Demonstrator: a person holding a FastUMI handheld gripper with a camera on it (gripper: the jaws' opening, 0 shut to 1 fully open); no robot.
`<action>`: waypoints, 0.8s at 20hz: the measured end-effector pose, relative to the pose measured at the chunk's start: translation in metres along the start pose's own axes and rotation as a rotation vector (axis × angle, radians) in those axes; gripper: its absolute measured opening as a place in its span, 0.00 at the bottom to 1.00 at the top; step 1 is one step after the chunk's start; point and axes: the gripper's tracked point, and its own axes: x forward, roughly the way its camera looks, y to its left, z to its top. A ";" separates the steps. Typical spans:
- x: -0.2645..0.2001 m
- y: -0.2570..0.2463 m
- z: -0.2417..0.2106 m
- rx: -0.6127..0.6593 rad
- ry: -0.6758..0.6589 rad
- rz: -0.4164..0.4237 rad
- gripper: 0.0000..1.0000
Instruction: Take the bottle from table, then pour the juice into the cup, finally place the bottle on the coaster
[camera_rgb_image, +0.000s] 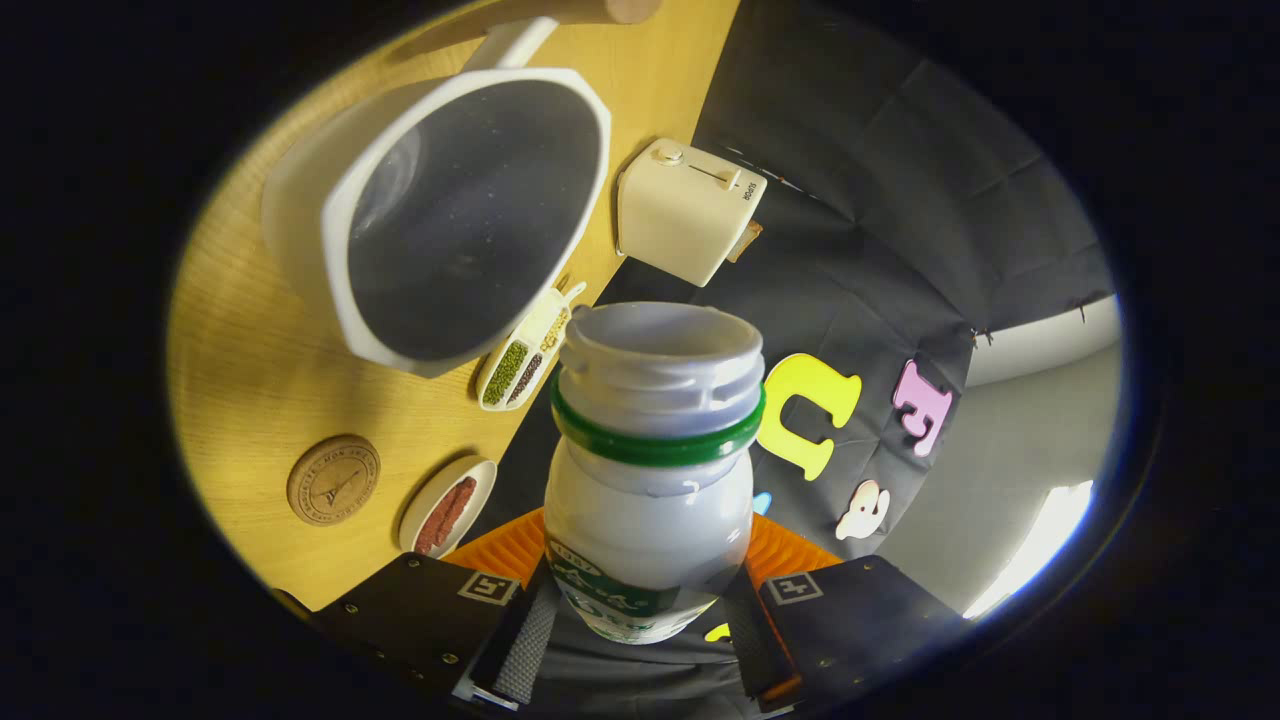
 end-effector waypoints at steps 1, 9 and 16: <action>0.000 0.001 0.000 0.026 -0.001 0.011 0.74; 0.001 0.021 0.007 0.243 -0.018 0.112 0.75; 0.001 0.035 0.006 0.486 -0.028 0.185 0.74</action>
